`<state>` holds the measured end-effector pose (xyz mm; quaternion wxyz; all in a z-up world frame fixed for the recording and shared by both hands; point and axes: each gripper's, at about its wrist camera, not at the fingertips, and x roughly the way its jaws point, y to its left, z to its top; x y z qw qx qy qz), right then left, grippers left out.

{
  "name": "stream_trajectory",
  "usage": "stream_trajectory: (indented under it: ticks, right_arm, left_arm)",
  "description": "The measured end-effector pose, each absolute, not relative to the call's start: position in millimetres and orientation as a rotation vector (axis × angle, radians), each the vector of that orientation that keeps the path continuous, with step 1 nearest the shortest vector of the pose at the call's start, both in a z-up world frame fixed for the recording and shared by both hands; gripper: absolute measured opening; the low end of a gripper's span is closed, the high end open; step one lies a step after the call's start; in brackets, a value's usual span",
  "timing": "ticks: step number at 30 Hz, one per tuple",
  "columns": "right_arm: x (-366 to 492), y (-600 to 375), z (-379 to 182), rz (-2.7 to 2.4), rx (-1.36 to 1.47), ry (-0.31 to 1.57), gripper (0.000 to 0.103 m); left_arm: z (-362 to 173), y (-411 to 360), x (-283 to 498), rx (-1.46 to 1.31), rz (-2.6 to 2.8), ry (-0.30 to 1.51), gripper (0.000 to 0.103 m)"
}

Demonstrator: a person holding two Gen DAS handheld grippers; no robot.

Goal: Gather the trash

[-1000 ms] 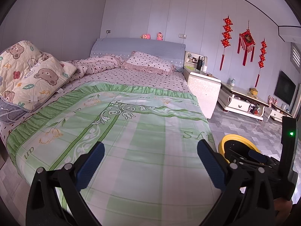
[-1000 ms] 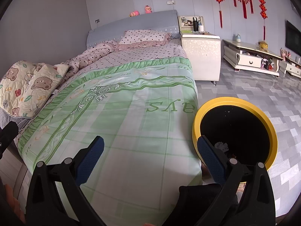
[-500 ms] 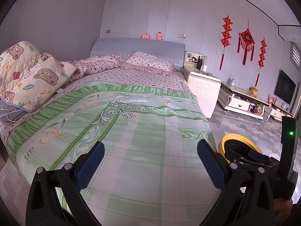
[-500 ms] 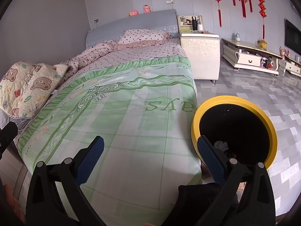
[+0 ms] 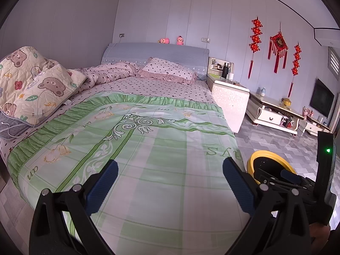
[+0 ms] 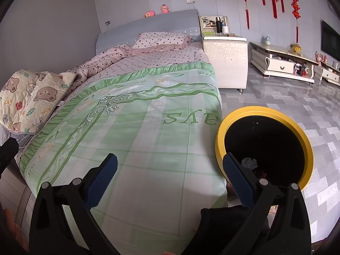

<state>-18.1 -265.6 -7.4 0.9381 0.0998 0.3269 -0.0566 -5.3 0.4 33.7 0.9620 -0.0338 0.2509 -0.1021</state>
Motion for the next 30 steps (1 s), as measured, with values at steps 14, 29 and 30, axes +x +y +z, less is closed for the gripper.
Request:
stream_trajectory:
  ticks: [14, 29, 30]
  right_arm:
    - [-17.9, -265.8, -7.9, -0.118, 0.205, 0.669, 0.095]
    - [-17.4, -266.2, -8.5, -0.12, 0.207, 0.67, 0.095]
    - [-17.2, -266.0, -8.3, -0.12, 0.206, 0.669, 0.095]
  left_arm:
    - [32.4, -0.2, -4.5, -0.069, -0.212, 0.512, 0.095]
    - [30.4, 0.3, -4.0, -0.069, -0.212, 0.515, 0.095]
    - [29.9, 0.5, -4.3, -0.07, -0.212, 0.515, 0.095]
